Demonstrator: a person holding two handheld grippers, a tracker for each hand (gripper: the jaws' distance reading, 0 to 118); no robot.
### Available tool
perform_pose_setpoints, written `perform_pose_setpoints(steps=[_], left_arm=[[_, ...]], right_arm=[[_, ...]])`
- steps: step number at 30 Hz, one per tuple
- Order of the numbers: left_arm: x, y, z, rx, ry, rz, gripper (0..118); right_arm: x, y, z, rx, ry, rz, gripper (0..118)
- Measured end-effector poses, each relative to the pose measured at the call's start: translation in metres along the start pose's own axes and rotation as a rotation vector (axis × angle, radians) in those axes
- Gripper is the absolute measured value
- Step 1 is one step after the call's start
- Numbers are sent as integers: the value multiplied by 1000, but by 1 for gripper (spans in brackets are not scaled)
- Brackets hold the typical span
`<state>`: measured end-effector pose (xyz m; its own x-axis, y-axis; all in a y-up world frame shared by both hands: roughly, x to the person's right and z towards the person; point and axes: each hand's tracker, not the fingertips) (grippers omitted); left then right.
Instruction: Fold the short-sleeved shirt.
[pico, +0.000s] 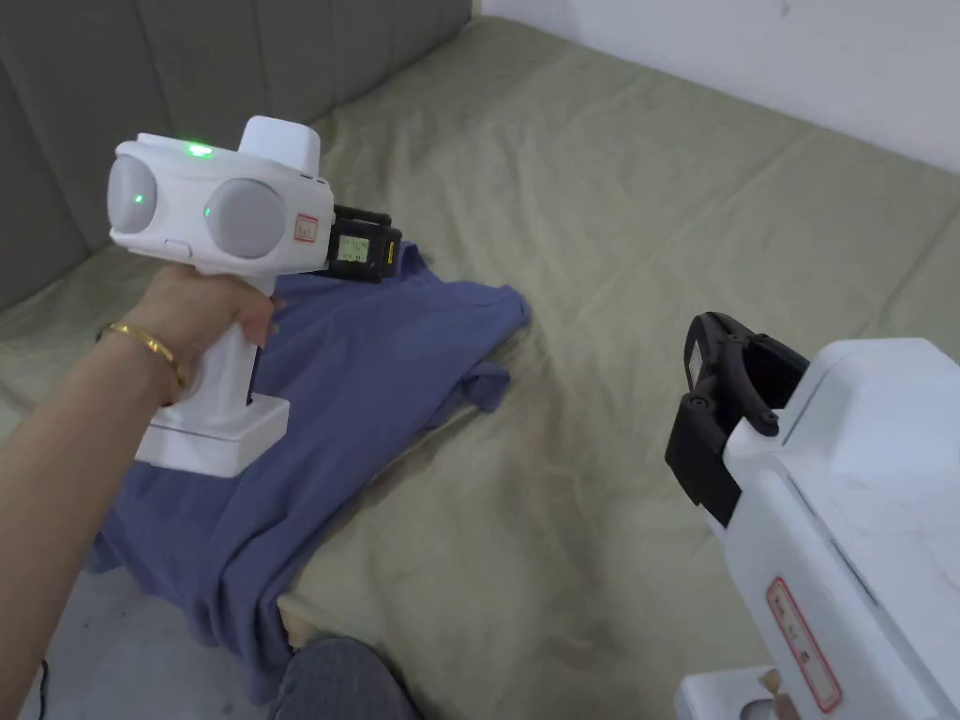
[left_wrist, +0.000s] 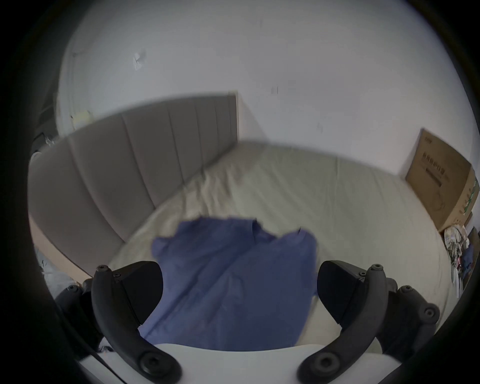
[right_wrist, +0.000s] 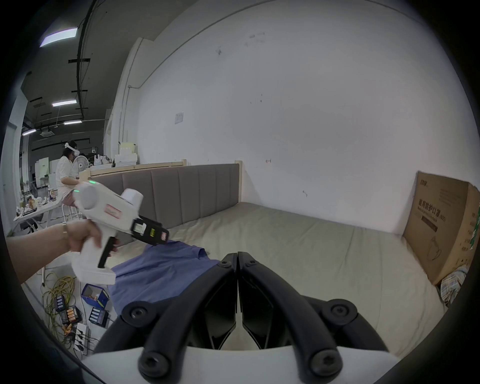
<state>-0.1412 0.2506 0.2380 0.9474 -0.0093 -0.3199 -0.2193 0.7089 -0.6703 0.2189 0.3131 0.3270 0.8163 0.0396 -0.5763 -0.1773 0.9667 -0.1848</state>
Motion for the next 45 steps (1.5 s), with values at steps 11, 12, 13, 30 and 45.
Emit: perform_pose_setpoints(steps=[11, 12, 13, 30, 45], left_arm=[[2, -15, -154, -399, -13, 41, 109], [4, -17, -159, -393, -19, 26, 103], [6, -19, -162, -393, -21, 13, 84], [-16, 4, -87, -214, -6, 134, 0], [-14, 56, 156, 202, -99, 171, 0]], right_arm=[[29, -43, -37, -159, -68, -13, 0], [31, -45, -39, -167, -75, -11, 0], [33, -46, -40, -172, -81, -10, 0], [44, -40, -4, -164, -128, -37, 0], [35, -7, 114, 22, -135, -39, 0]])
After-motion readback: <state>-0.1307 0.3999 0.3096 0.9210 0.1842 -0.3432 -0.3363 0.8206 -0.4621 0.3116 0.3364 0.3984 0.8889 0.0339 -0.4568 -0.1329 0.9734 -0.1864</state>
